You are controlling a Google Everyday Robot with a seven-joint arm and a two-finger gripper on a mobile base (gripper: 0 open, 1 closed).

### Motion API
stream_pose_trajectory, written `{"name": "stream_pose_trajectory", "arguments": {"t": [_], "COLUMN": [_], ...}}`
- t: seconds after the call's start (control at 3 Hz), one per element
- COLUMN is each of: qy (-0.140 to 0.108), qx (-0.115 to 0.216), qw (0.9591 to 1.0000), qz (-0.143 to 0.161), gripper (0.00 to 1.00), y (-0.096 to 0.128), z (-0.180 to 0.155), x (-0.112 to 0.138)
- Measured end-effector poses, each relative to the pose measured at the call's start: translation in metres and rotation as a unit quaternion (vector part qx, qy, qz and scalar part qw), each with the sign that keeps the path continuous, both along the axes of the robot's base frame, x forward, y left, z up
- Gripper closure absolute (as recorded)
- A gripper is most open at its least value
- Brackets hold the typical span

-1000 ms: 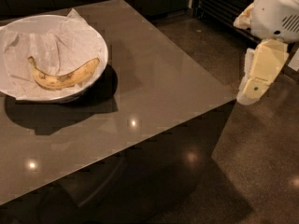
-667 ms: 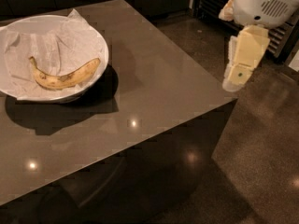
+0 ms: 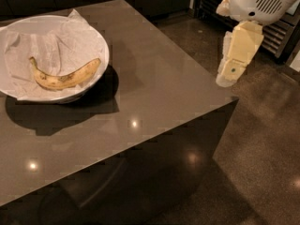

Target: Pick banana from white bowl

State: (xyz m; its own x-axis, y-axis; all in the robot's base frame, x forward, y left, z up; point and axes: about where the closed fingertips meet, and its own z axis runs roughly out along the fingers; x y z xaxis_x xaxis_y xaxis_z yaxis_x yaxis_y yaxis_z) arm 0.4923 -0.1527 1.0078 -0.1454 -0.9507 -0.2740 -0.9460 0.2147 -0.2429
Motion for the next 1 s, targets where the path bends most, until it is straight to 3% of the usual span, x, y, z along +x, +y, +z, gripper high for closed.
{"name": "stream_pose_trajectory", "arguments": {"t": [0.33,0.67,1.0], "qy": [-0.006,-0.009,-0.019], "qx": [0.015,0.010,0.016], "qw": [0.9999,0.9994,0.9990], "qz": [0.001,0.032,0.038], "gripper": [0.00,0.00,0.00], "y": [0.021,0.053,0.062], "z": [0.008,0.017,0.021], "x": [0.021,0.046,0.051]}}
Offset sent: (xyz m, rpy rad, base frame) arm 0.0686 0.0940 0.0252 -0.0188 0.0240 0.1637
